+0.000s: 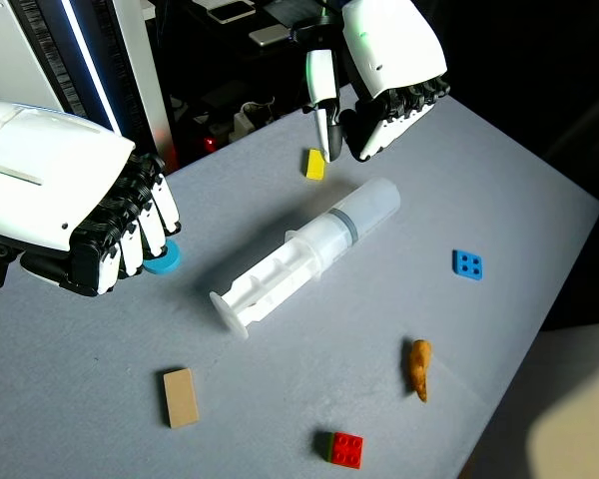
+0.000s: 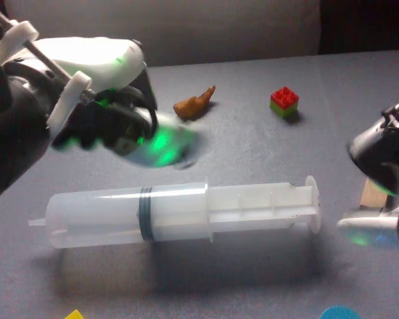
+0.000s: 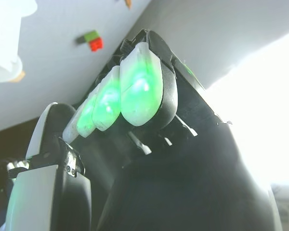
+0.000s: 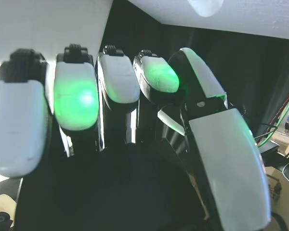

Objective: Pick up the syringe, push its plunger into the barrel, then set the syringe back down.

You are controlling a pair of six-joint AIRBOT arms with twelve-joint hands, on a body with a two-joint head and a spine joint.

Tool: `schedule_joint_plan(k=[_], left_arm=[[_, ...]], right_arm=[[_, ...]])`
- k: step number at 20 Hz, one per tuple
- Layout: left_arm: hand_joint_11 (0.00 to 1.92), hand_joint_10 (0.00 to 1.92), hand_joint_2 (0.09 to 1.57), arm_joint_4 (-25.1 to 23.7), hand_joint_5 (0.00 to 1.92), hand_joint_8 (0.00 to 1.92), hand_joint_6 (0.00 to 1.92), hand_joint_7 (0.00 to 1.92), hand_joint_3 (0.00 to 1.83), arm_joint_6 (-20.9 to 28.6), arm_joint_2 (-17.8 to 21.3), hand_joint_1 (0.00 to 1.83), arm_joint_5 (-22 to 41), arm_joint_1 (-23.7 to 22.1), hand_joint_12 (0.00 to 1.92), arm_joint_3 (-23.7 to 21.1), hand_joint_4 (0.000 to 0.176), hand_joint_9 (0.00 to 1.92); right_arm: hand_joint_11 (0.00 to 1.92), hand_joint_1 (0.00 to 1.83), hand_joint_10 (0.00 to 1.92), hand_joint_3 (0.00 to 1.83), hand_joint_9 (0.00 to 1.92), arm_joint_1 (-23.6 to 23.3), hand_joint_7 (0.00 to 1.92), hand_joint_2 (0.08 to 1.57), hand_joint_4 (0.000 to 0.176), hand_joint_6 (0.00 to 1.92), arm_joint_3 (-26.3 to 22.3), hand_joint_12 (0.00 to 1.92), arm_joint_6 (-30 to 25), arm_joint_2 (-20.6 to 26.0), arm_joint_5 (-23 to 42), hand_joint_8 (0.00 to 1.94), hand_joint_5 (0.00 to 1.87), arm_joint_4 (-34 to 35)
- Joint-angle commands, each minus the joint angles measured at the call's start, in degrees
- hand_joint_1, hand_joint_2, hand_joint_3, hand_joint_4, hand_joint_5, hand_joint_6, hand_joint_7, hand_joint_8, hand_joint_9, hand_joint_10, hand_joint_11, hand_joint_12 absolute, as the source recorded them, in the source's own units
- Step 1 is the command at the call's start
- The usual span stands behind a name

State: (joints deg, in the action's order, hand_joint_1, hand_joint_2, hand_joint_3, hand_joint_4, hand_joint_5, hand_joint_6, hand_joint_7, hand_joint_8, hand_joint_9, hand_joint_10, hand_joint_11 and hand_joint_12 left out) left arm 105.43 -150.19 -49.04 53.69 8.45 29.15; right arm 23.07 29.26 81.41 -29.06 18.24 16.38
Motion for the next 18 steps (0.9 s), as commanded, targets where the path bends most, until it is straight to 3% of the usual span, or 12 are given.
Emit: schedule_joint_plan(k=[1, 2, 7, 9, 11, 13, 15, 18], left_arm=[[0.00, 0.00, 1.03, -4.51, 0.02, 0.00, 0.01, 0.00, 0.00, -0.18, 0.19, 0.14, -0.26, -0.31, 0.00, -0.31, 0.000, 0.00], [0.00, 0.00, 1.03, -4.51, 0.00, 0.00, 0.00, 0.00, 0.00, -0.18, 0.21, 0.12, -0.26, -0.18, 0.00, -0.40, 0.000, 0.00], [0.00, 0.00, 1.04, -4.52, 0.02, 0.00, 0.01, 0.00, 0.00, -0.19, 0.37, 0.14, 0.71, 0.36, 0.00, -1.32, 0.000, 0.00], [0.00, 0.00, 1.04, -4.53, 0.01, 0.00, 0.00, 0.00, 0.00, -0.19, 0.57, 0.11, 0.99, 1.28, 0.00, -1.99, 0.000, 0.00], [0.00, 0.00, 1.04, -4.54, 0.00, 0.00, 0.00, 0.00, 0.00, -0.20, 0.66, 0.17, 0.99, 2.70, 0.00, -2.63, 0.000, 0.00], [0.00, 0.00, 1.03, -4.55, 0.00, 0.00, 0.00, 0.00, 0.00, -0.19, 0.63, 0.34, 1.00, 4.39, 0.00, -3.09, 0.000, 0.00], [0.01, 0.00, 1.04, -5.06, 0.00, 0.00, 0.00, 0.00, 0.00, -0.18, 0.43, 0.38, 1.30, 6.05, 0.00, -3.45, 0.000, 0.00], [0.00, 0.00, 1.07, -5.06, 0.00, 0.00, 0.00, 0.00, 0.01, 1.22, -1.30, 0.46, 6.04, 7.26, 0.00, -3.23, 0.000, 0.00]], right_arm=[[0.00, 0.05, 0.00, 0.01, 0.12, -0.62, 0.13, 1.00, 0.000, 0.00, -0.29, 0.55, 0.07, 0.26, 6.49, 0.00, 0.12, -0.55], [0.00, 0.06, 0.01, 0.00, 0.15, -0.62, 0.16, 1.00, 0.000, 0.01, -0.29, 0.62, 0.08, 0.26, 6.48, 0.01, 0.16, -0.55], [0.00, 0.03, 0.00, 0.01, 0.13, -0.62, 0.13, 1.03, 0.000, 0.00, -0.35, 0.48, 0.10, 0.26, 6.44, 0.00, 0.13, -0.55], [0.00, 0.02, 0.00, 0.00, 0.14, -0.62, 0.14, 1.04, 0.000, 0.00, -0.35, 0.53, 0.10, 0.26, 6.38, 0.00, 0.14, -0.55], [0.00, 0.02, 0.00, 0.00, 0.14, -0.62, 0.14, 1.04, 0.000, 0.00, -0.36, 0.56, 0.06, 0.26, 6.35, 0.00, 0.14, -0.55], [0.00, 0.02, 0.01, 0.00, 0.13, -0.62, 0.13, 1.06, 0.000, 0.00, -0.36, 0.49, -1.00, 0.31, 6.33, 0.00, 0.15, -0.55], [0.00, 0.01, 0.01, 0.00, 0.16, -0.62, 0.16, 1.07, 0.000, 0.01, -0.36, 0.58, -1.79, 0.30, 6.49, 0.01, 0.17, -0.55], [0.00, 0.03, 0.00, 0.00, 0.17, -0.23, 0.16, 1.07, 0.000, 0.00, -0.36, 0.60, -3.07, 0.32, 8.45, 0.00, 0.18, -0.51]])
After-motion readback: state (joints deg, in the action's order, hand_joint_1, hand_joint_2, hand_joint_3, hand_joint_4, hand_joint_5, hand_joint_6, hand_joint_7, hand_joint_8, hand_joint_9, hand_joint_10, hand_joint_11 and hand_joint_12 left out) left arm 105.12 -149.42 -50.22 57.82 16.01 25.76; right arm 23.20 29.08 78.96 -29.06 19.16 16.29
